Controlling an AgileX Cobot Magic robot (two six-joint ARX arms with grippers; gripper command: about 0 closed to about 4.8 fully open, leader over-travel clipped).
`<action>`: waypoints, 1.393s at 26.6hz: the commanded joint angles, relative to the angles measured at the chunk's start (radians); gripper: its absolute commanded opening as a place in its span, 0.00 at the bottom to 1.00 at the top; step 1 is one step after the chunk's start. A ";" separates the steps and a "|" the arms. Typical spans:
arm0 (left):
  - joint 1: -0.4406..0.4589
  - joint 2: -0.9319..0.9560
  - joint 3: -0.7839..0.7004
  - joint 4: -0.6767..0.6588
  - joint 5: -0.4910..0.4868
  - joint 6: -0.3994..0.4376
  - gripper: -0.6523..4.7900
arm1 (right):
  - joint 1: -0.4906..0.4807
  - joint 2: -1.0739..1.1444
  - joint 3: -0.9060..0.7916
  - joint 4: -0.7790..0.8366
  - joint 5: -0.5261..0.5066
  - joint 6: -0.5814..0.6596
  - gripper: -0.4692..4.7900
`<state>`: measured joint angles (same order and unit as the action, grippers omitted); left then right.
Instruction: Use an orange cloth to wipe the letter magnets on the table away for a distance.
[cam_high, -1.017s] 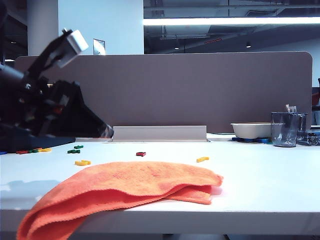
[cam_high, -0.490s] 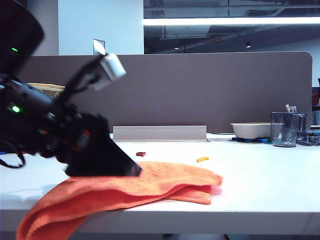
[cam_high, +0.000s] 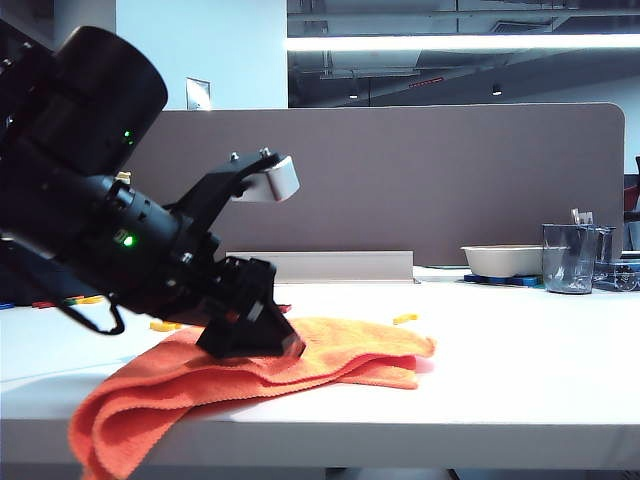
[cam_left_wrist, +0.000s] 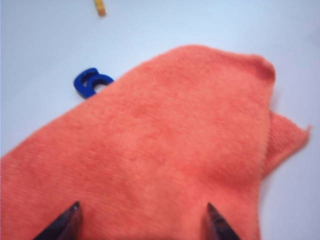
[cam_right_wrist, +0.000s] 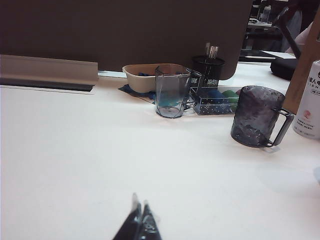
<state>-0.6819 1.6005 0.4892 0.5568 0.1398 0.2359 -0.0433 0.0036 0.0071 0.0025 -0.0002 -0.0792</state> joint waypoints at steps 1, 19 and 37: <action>0.002 -0.003 0.025 0.024 -0.029 0.003 0.69 | 0.000 -0.004 -0.008 0.017 0.001 0.001 0.08; 0.005 0.008 0.037 -0.099 -0.024 -0.008 0.58 | 0.000 -0.004 -0.008 0.016 0.001 0.001 0.08; -0.017 0.008 0.126 0.021 0.004 -0.041 0.11 | 0.000 -0.004 -0.008 0.016 0.001 0.001 0.08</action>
<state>-0.6949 1.6108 0.5919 0.5583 0.1287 0.2150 -0.0433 0.0036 0.0071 0.0025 -0.0006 -0.0792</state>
